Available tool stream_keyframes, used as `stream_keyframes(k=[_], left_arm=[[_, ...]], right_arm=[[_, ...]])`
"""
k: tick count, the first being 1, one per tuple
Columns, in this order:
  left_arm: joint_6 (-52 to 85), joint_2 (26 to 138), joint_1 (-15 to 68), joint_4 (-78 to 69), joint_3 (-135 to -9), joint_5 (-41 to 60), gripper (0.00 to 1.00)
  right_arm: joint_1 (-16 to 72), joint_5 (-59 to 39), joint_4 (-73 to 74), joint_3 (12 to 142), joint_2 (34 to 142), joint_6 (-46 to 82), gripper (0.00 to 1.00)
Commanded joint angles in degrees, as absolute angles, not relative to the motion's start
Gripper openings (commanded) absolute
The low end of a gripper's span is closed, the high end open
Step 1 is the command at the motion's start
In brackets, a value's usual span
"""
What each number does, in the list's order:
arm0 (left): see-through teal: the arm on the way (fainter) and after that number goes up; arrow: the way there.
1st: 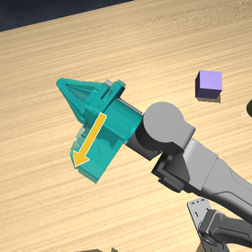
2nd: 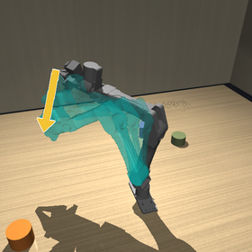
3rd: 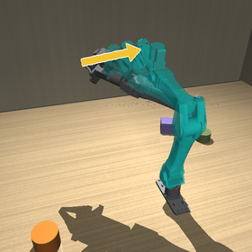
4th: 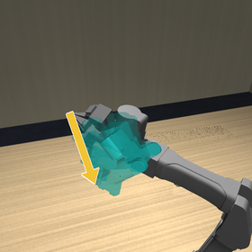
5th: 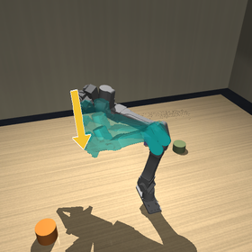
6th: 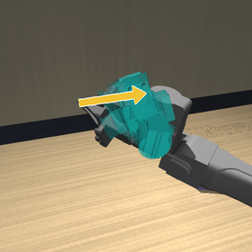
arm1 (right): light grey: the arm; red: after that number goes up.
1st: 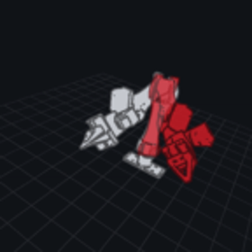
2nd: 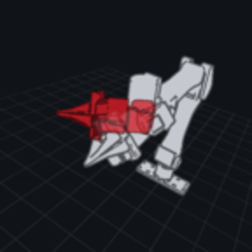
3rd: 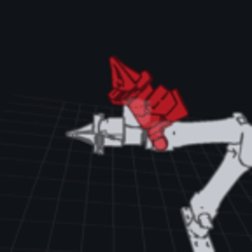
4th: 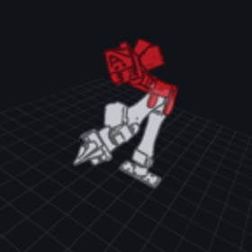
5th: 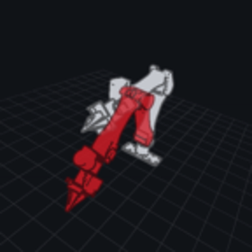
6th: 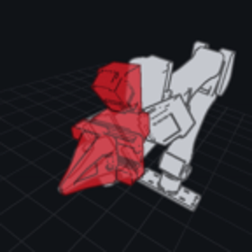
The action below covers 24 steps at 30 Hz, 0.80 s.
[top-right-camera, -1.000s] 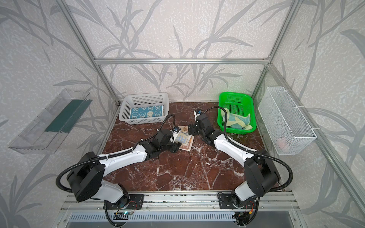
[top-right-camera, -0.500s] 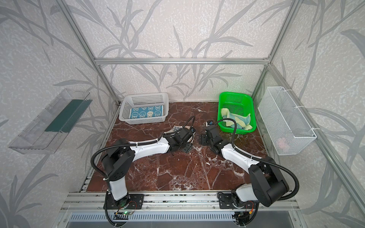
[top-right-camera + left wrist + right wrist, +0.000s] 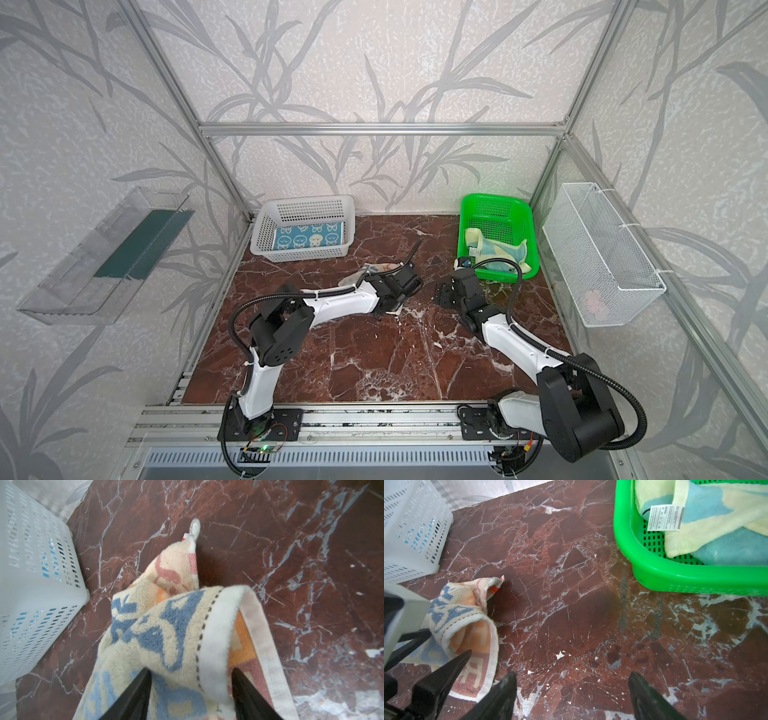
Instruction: Fold and stack the towels
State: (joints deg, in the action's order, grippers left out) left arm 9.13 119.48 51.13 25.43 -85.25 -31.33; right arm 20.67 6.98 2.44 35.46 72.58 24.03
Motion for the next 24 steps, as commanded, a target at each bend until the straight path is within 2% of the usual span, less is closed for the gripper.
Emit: stream_keyframes(k=[1, 9, 14, 24], left_arm=[[10.6, 118.4, 51.4, 27.7, -85.2, -34.0, 0.53], [8.6, 117.8, 51.2, 27.6, -85.0, -32.9, 0.0], [8.4, 116.3, 51.0, 27.6, -84.8, -31.7, 0.0], [9.4, 106.7, 48.9, 27.7, -82.8, -25.3, 0.0]], right_arm=[[20.4, 5.7, 4.4, 35.2, 72.3, 24.4, 0.84], [20.4, -0.9, 8.1, 35.2, 76.7, 23.8, 0.82], [20.9, -6.3, 10.4, 35.1, 79.9, 24.1, 0.8], [27.9, -7.9, 17.4, 36.6, 88.4, 26.2, 0.79]])
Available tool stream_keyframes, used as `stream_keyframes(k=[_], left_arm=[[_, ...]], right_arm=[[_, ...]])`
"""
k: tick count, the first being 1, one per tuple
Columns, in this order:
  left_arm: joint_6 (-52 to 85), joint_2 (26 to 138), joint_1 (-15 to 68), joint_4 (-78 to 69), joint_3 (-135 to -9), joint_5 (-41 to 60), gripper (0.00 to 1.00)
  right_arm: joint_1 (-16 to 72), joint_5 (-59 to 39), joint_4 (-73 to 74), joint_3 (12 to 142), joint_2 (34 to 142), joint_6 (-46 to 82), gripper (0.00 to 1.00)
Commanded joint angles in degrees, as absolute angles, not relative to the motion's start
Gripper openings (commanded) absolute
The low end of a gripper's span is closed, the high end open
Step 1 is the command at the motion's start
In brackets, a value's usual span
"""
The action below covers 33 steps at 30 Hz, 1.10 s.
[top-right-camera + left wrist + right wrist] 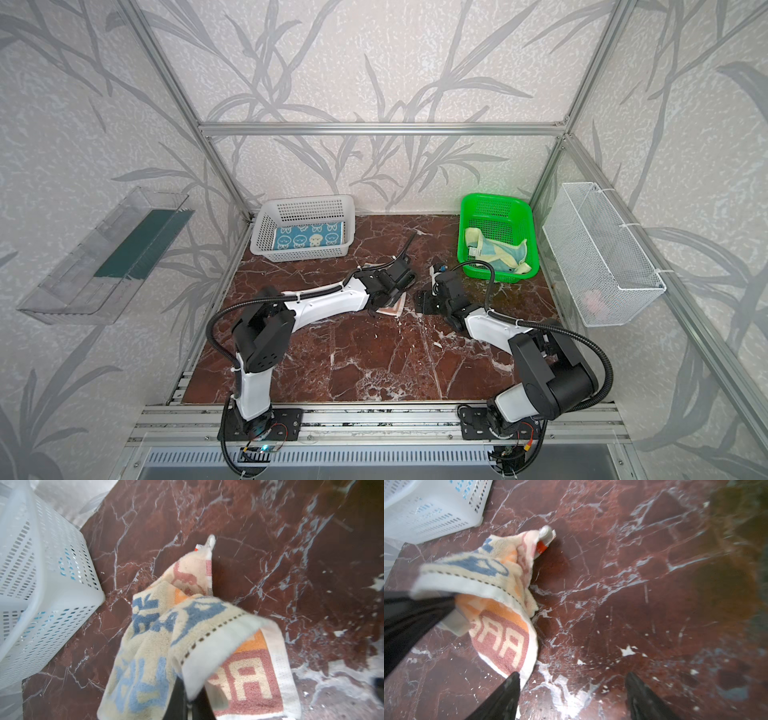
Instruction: Fold and stack the towels
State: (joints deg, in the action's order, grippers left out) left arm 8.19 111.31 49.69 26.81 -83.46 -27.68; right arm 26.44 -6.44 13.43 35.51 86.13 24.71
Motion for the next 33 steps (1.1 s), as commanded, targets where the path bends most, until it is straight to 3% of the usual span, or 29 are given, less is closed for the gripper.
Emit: stream_keyframes(k=[1, 12, 19, 33], left_arm=[[9.5, 105.9, 48.6, 27.9, -82.6, -24.8, 0.0], [9.1, 102.3, 46.2, 28.9, -81.1, -22.3, 0.0], [8.5, 100.5, 45.8, 28.0, -78.2, -22.5, 0.0], [8.5, 98.7, 44.7, 26.5, -74.9, -22.5, 0.0]], right_arm=[[28.5, -8.0, 17.9, 37.0, 89.3, 26.5, 0.79], [31.2, -8.1, 21.1, 39.1, 94.0, 27.6, 0.76], [31.2, -5.8, 18.1, 41.6, 93.6, 19.4, 0.76], [31.1, -12.3, 28.5, 41.1, 101.7, 13.7, 0.65]])
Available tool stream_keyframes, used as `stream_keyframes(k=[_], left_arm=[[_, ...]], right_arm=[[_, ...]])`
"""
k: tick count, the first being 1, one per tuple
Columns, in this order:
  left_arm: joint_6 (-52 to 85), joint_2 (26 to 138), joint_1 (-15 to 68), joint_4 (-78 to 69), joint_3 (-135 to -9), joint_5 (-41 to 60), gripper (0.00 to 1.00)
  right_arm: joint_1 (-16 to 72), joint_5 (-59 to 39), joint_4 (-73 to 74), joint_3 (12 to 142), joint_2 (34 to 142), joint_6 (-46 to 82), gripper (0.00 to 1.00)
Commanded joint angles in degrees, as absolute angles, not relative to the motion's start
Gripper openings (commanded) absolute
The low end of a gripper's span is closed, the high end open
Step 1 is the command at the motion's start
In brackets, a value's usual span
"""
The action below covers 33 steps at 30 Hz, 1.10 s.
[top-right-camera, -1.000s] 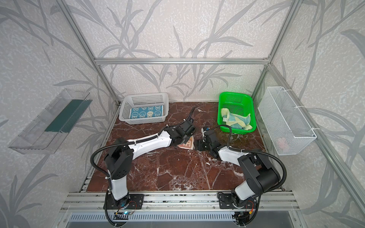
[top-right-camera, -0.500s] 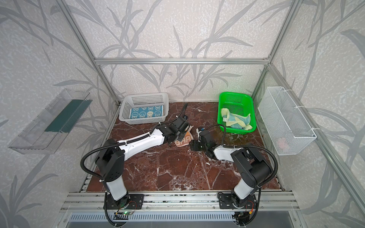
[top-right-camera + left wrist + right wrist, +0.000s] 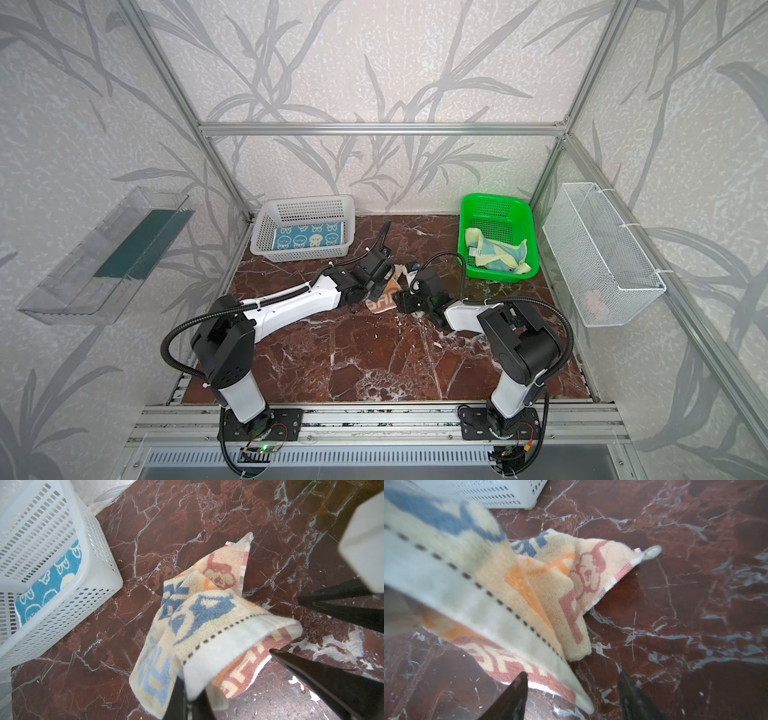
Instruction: Fold and stack the towels
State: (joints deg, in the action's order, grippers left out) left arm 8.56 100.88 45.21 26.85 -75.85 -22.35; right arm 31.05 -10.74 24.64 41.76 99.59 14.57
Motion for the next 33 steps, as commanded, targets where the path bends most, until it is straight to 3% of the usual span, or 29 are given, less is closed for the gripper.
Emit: stream_keyframes(k=[1, 10, 17, 22, 33], left_arm=[[8.5, 98.5, 44.5, 26.3, -74.6, -22.5, 0.0], [8.9, 98.6, 42.8, 24.9, -72.6, -21.6, 0.0], [8.9, 99.5, 41.8, 23.7, -71.7, -20.7, 0.0], [8.6, 101.1, 41.1, 23.4, -71.5, -20.0, 0.01], [8.2, 104.8, 39.6, 24.2, -72.2, -14.9, 0.28]], right_arm=[[31.0, -12.7, 30.0, 40.8, 102.4, 14.1, 0.63], [31.1, -12.9, 35.6, 38.3, 104.2, 16.4, 0.31], [31.2, -13.8, 34.4, 38.6, 103.9, 16.3, 0.02], [31.2, -12.4, 33.9, 38.0, 102.6, 16.4, 0.0], [32.5, -5.4, 19.0, 42.4, 98.1, 12.2, 0.0]])
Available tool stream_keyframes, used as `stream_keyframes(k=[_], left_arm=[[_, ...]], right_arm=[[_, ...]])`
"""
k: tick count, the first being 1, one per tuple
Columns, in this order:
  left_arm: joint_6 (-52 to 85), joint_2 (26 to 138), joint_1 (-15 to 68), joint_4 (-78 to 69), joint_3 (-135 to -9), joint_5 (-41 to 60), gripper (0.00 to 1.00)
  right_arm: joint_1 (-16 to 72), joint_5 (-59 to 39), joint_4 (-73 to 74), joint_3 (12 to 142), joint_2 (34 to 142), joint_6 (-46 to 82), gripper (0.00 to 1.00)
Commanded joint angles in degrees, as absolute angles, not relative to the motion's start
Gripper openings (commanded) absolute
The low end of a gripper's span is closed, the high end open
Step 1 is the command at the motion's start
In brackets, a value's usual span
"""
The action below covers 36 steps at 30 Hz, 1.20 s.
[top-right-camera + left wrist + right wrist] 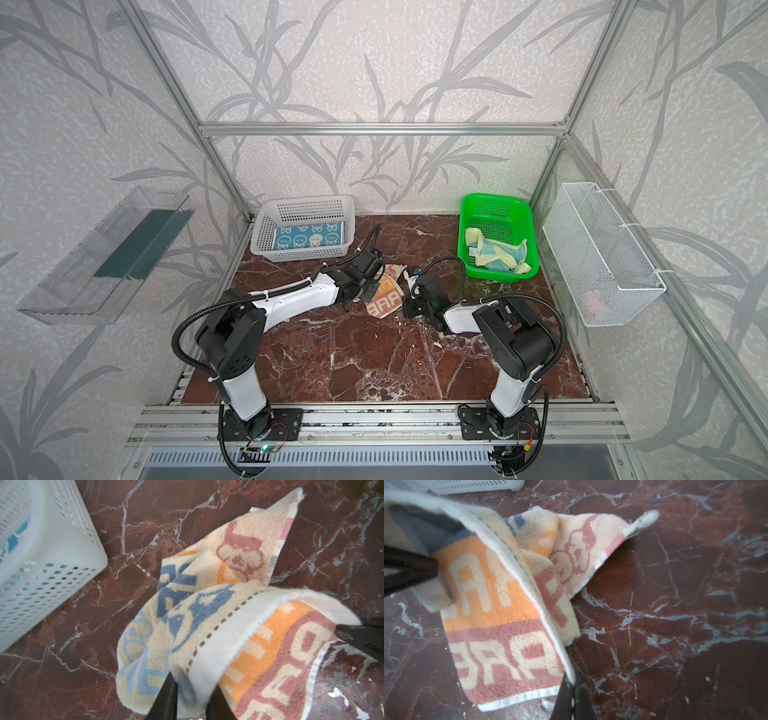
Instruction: Fold and stack the towels
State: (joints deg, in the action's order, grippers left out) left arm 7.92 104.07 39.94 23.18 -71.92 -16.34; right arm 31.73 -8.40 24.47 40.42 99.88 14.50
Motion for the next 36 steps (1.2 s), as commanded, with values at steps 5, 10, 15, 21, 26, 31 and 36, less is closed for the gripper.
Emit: stream_keyframes(k=[5, 10, 15, 21, 26, 31, 36], left_arm=[[8.8, 104.1, 38.9, 24.3, -71.2, -13.1, 0.35], [9.5, 102.6, 38.4, 25.0, -70.2, -12.4, 0.42], [9.5, 99.5, 38.0, 24.2, -68.0, -9.1, 0.48], [10.7, 95.7, 38.0, 22.8, -66.3, -7.0, 0.55], [13.0, 93.5, 38.0, 22.3, -65.9, -4.2, 0.55], [13.8, 92.8, 38.2, 20.9, -65.0, 0.6, 0.55], [17.8, 93.1, 40.0, 20.8, -63.8, -1.2, 0.54]], right_arm=[[32.8, -4.1, 15.9, 44.0, 96.1, 11.9, 0.0], [32.9, -3.0, 13.7, 45.2, 96.1, 11.2, 0.0], [32.8, -1.8, 12.5, 46.0, 95.6, 10.1, 0.0], [32.9, -1.8, 11.8, 46.5, 95.5, 9.9, 0.0], [33.0, -1.9, 12.0, 46.3, 95.4, 9.8, 0.0], [33.0, -1.8, 12.0, 46.3, 95.4, 9.7, 0.0], [33.1, -1.8, 12.3, 46.1, 95.3, 9.7, 0.0]])
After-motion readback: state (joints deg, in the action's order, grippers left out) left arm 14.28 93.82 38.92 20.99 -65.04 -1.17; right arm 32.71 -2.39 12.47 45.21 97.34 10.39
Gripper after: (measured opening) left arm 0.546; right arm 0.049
